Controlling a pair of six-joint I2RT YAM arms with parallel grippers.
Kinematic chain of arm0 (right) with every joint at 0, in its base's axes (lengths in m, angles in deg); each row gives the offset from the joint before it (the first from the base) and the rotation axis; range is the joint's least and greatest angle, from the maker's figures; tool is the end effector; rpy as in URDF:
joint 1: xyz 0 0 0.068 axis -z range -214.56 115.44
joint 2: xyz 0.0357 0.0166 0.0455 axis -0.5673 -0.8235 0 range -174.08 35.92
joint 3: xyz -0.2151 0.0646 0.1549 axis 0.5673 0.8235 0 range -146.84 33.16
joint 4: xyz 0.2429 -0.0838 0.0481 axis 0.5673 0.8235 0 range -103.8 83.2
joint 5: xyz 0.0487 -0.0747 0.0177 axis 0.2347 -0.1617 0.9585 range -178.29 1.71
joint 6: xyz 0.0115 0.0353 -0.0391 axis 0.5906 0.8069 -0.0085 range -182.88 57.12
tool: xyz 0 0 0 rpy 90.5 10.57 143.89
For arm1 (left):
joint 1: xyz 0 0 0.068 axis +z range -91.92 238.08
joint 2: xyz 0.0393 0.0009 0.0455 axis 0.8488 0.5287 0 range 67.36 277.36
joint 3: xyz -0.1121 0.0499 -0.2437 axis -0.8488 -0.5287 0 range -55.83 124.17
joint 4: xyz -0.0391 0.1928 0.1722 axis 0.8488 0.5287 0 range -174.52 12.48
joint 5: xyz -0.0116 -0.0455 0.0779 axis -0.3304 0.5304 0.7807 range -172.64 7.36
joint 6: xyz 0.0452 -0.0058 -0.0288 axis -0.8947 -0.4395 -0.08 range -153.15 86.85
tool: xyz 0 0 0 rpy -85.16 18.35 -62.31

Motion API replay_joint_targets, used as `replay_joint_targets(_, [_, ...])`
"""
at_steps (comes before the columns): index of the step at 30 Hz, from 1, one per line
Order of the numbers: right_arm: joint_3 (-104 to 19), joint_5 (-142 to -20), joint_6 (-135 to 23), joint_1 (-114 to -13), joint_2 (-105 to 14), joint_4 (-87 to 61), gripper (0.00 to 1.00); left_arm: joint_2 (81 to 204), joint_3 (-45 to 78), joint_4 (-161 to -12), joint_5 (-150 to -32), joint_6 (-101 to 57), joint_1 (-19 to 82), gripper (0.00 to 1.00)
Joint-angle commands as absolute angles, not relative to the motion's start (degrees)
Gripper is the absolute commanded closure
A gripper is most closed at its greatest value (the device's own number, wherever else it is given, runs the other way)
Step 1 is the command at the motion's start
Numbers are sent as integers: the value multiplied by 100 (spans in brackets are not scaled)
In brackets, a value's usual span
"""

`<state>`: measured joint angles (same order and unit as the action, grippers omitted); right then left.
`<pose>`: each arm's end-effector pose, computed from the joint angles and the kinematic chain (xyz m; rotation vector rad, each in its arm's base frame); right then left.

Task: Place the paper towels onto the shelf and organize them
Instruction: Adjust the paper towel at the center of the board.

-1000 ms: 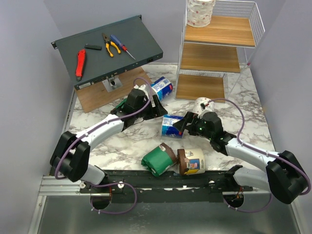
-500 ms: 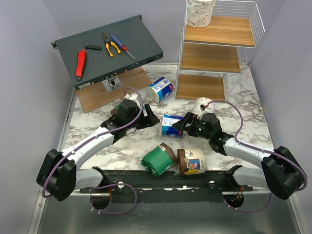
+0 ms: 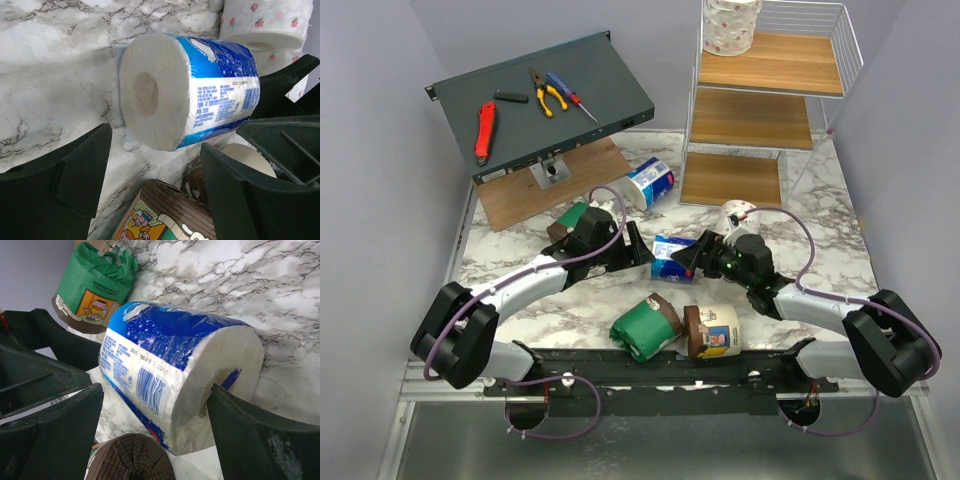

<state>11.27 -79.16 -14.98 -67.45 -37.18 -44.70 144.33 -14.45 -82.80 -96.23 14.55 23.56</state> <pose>0.2034 0.1383 0.1748 0.1569 2.0752 1.0637 0.2268 -0.1662 0.2111 -0.1350 2.4077 -1.0000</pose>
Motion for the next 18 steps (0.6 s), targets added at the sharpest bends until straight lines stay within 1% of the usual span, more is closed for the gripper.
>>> replay_joint_targets(1, [1264,-7503,-1463,-6726,-3838,-5203,17,14556,-1369,-8425,-9829,1470,2288,25])
replay_joint_targets(11, [1443,-7510,-1532,-6726,-3533,-5318,45,14345,-1451,-8426,-9754,1440,2275,26])
replay_joint_targets(18, [1488,-7463,-1493,-6726,-3578,-5461,56,14168,-1552,-8424,-9736,1437,2275,26])
